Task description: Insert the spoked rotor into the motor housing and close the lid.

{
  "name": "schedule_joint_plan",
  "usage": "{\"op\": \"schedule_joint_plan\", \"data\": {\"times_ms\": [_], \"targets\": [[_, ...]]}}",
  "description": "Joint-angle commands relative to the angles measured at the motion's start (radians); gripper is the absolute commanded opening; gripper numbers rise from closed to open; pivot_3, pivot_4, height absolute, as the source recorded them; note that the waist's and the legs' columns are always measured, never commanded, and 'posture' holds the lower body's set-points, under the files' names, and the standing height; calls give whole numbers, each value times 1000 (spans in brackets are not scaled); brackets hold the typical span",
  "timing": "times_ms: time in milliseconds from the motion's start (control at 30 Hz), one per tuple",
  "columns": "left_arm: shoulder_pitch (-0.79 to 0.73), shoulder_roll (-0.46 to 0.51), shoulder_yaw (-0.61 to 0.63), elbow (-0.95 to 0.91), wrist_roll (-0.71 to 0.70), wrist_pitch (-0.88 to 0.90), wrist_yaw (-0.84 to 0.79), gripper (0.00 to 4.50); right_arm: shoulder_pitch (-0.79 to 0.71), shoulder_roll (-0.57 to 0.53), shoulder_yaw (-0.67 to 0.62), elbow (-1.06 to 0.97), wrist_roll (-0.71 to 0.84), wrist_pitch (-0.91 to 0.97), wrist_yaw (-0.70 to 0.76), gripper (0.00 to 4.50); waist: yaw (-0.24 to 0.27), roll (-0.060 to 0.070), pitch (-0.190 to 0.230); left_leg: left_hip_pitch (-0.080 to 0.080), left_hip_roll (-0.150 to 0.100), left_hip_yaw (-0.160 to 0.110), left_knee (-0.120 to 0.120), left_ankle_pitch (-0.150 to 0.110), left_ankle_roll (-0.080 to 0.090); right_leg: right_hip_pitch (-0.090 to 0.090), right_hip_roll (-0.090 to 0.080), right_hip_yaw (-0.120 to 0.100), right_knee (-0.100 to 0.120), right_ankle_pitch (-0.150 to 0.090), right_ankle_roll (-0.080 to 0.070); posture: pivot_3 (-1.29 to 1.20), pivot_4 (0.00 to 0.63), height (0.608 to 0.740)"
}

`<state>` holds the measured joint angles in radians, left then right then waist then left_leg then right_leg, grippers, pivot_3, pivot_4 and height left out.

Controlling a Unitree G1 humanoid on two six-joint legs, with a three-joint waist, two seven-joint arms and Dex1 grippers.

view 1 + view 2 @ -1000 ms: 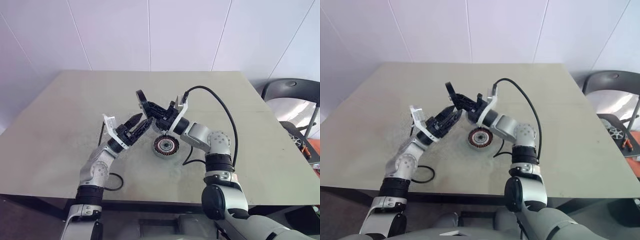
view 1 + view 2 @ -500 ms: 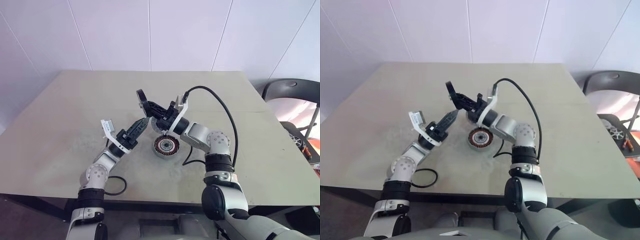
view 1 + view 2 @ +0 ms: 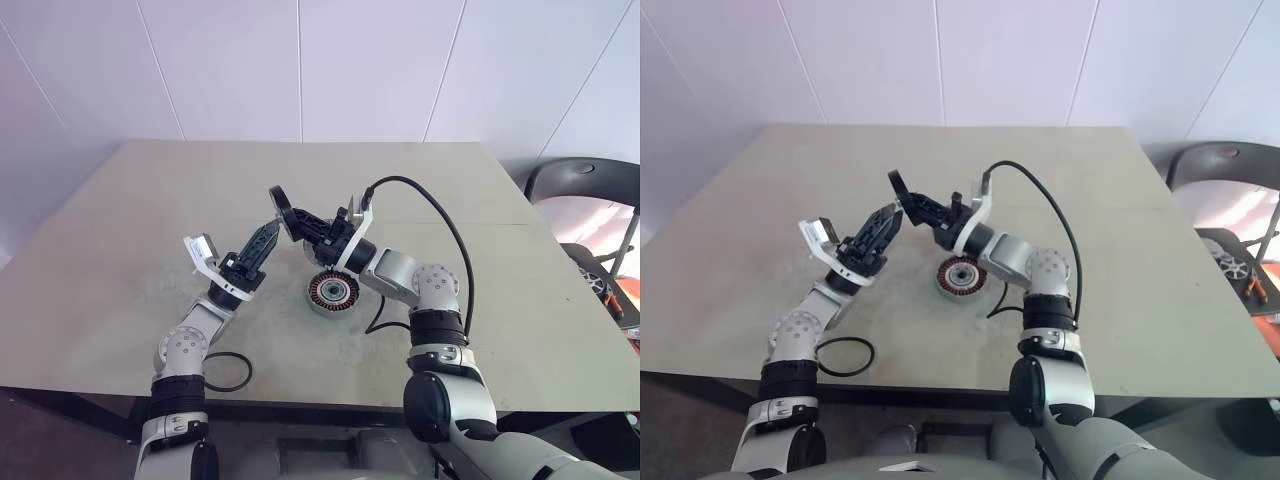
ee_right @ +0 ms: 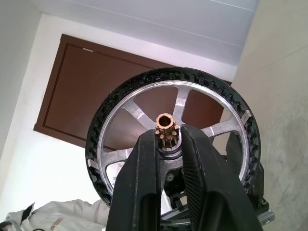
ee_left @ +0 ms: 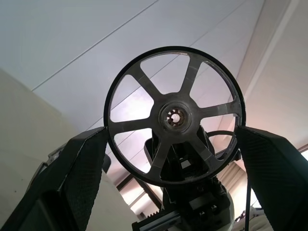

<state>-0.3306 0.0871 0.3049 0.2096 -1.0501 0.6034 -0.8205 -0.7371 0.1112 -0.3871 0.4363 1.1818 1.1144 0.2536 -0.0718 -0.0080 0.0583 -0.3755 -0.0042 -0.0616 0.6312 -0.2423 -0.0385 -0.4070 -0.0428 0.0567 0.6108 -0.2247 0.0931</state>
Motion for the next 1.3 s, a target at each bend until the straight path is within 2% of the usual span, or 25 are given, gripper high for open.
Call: {"op": "schedule_joint_plan", "data": {"times_ms": [33, 367, 767, 900, 1300], "targets": [[-31, -1, -6, -40, 15, -10, 14, 4454, -11, 9, 2, -21, 14, 4, 18, 299, 0, 0, 0, 0, 0, 0, 0, 0, 0, 0, 0, 0, 0, 0, 0, 0, 0, 740], [-52, -8, -26, -25, 58, -6, 39, 4454, -8, 8, 8, -29, 12, 10, 25, 299, -1, 0, 0, 0, 0, 0, -1, 0, 0, 0, 0, 0, 0, 0, 0, 0, 0, 740], [-58, -15, 5, 14, -11, 94, -18, 4454, -5, 11, 16, -45, 13, 28, 48, 299, -1, 0, 0, 0, 0, 0, 0, 0, 0, 0, 0, 0, 0, 0, 0, 0, 0, 740], [-57, -14, 31, 86, -18, 104, -45, 4454, 0, 11, 26, -66, 28, 50, 70, 299, -1, 0, 0, 0, 0, 0, 0, 0, 0, 0, 0, 0, -1, 0, 0, 0, 0, 740], [-93, -20, 67, 127, -90, 170, -146, 4454, 19, 16, 47, -141, 88, 132, 137, 299, -1, 0, 0, -1, 0, 0, -1, 0, 0, 0, 0, 0, -2, 0, 0, 0, 0, 740]]}}
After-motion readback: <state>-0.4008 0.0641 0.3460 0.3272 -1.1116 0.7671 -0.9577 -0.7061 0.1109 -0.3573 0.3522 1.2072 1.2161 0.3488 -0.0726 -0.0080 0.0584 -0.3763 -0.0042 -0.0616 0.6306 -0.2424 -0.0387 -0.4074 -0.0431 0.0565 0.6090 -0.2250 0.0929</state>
